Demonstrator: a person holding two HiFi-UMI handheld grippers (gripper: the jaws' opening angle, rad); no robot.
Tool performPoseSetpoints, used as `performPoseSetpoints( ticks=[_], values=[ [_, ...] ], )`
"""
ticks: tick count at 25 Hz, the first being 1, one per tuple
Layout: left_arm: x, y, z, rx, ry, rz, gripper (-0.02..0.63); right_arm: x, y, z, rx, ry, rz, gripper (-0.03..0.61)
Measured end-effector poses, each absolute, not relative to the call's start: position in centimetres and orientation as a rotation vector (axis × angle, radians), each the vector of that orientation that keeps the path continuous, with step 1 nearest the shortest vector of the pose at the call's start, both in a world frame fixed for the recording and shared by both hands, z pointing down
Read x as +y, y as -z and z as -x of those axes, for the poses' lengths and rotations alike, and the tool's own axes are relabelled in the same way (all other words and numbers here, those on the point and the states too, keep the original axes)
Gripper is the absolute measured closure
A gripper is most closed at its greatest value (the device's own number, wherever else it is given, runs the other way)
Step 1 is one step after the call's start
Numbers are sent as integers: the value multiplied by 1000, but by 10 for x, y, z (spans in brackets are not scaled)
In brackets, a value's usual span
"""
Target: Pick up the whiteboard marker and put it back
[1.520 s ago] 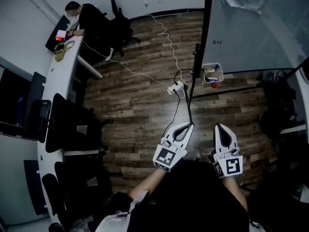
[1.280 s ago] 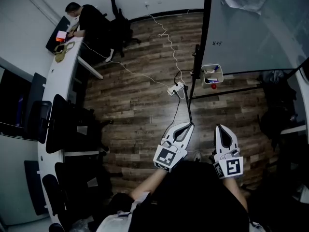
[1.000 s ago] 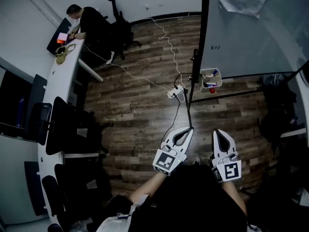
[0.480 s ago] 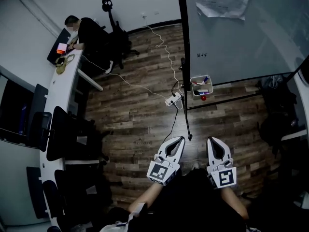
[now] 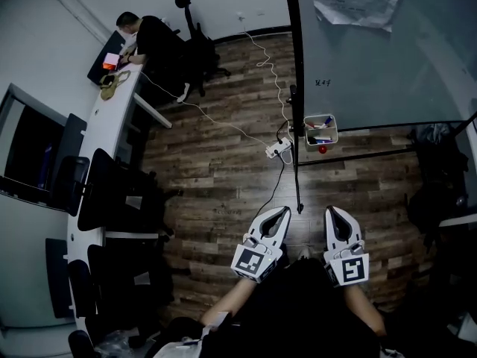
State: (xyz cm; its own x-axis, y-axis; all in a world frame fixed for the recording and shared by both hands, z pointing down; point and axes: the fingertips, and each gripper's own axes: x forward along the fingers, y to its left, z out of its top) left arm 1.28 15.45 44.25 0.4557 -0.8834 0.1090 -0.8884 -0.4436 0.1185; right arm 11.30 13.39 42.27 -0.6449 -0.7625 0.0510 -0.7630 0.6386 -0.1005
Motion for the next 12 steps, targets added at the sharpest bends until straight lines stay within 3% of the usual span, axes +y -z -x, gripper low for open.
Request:
performPoseSetpoints(
  ticks=[12],
  values=[
    [81,-429,17,-1506,-14,-2657,606,88,-433,-81,-2805,-153,-1403,565]
  ],
)
